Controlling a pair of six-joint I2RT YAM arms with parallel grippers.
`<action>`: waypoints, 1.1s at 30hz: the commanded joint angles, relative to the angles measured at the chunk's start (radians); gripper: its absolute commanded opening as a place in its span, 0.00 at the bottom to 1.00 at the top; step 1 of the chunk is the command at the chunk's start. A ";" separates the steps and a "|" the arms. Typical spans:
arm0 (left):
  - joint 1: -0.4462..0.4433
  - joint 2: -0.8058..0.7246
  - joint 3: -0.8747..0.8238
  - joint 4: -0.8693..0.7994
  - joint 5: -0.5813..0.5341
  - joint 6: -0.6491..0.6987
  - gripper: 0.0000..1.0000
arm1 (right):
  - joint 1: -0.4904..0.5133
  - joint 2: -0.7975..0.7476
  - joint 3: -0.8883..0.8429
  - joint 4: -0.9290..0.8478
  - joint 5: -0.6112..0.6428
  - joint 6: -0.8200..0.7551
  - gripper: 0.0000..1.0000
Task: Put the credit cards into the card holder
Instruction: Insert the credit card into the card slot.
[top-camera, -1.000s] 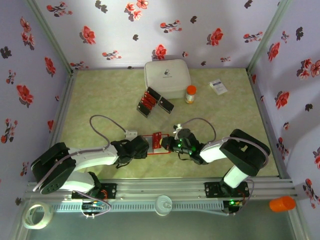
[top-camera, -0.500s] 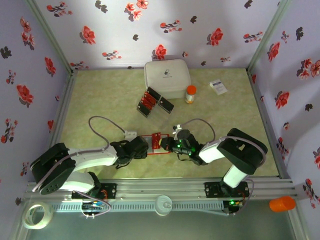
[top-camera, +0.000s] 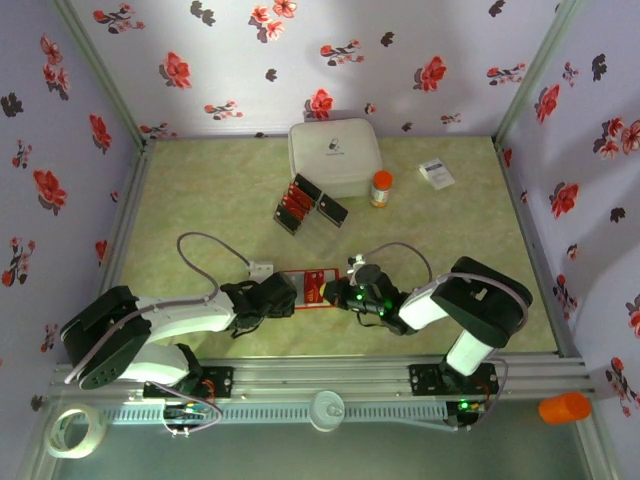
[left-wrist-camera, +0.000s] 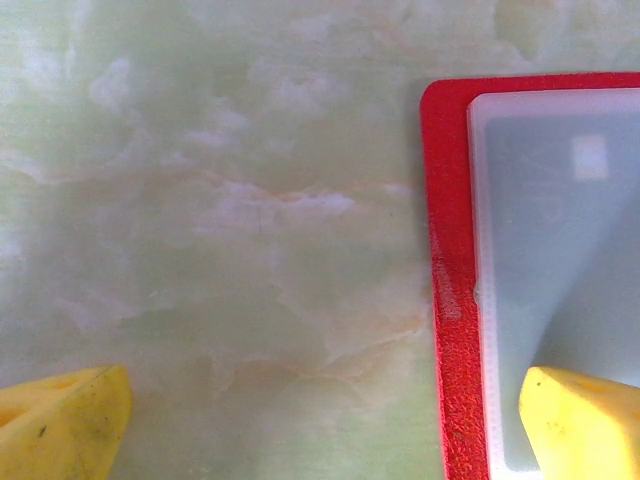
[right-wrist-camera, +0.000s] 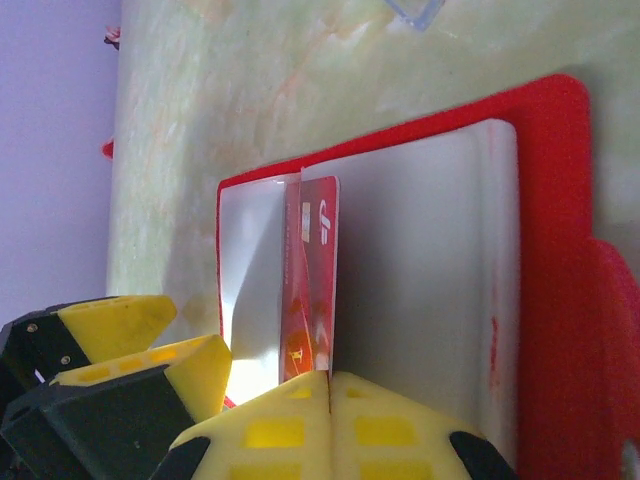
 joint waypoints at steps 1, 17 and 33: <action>0.006 -0.002 -0.023 -0.041 -0.029 -0.012 1.00 | 0.013 -0.017 -0.020 -0.027 0.045 0.007 0.00; 0.006 0.001 -0.020 -0.037 -0.028 -0.009 1.00 | 0.019 -0.025 0.024 -0.152 0.037 0.002 0.00; 0.007 -0.003 -0.028 -0.031 -0.027 -0.012 1.00 | 0.024 0.017 0.061 -0.163 0.014 0.008 0.00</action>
